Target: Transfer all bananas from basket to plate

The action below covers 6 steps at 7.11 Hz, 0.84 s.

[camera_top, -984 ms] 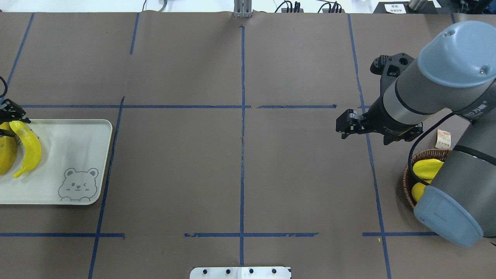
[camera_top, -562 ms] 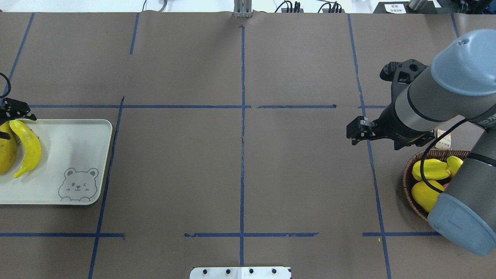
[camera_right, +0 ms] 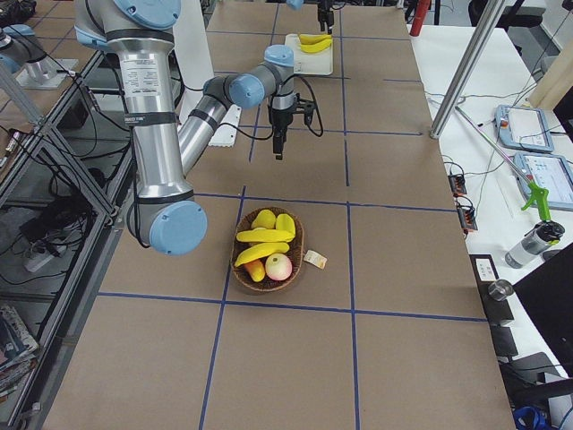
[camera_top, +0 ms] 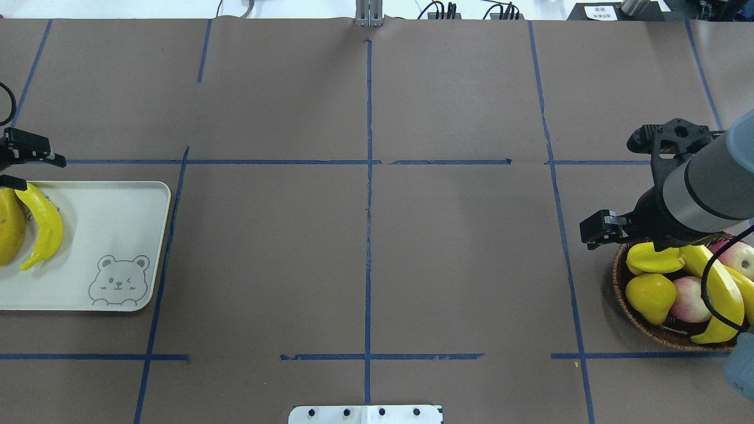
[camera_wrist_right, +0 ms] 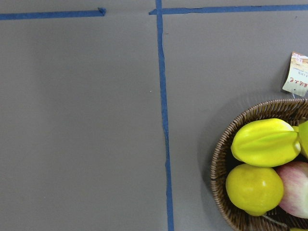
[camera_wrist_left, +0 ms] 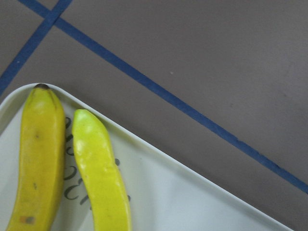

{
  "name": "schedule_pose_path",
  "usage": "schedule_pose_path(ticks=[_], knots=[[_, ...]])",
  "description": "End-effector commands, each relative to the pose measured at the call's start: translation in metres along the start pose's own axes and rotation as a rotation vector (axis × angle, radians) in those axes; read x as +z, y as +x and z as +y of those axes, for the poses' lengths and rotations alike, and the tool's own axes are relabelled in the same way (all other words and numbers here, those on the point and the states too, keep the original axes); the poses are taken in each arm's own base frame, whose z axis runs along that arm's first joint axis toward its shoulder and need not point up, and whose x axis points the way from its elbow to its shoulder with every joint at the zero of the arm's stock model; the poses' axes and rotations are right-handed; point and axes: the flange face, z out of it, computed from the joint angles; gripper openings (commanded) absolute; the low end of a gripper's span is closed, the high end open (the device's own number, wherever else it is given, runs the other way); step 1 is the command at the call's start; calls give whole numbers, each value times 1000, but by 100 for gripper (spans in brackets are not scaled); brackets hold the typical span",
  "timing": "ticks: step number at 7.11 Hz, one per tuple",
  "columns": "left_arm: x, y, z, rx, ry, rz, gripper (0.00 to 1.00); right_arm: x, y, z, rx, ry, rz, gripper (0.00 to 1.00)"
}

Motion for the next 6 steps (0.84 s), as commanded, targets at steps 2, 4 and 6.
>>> schedule_pose_path(ticks=[2, 4, 6], knots=[[3, 16, 2, 27, -9, 14, 100, 50, 98, 32, -47, 51, -83, 100], [6, 20, 5, 34, -14, 15, 100, 103, 175, 49, -71, 89, -146, 100], [8, 21, 6, 38, -18, 15, 100, 108, 205, 62, -44, 80, -87, 100]])
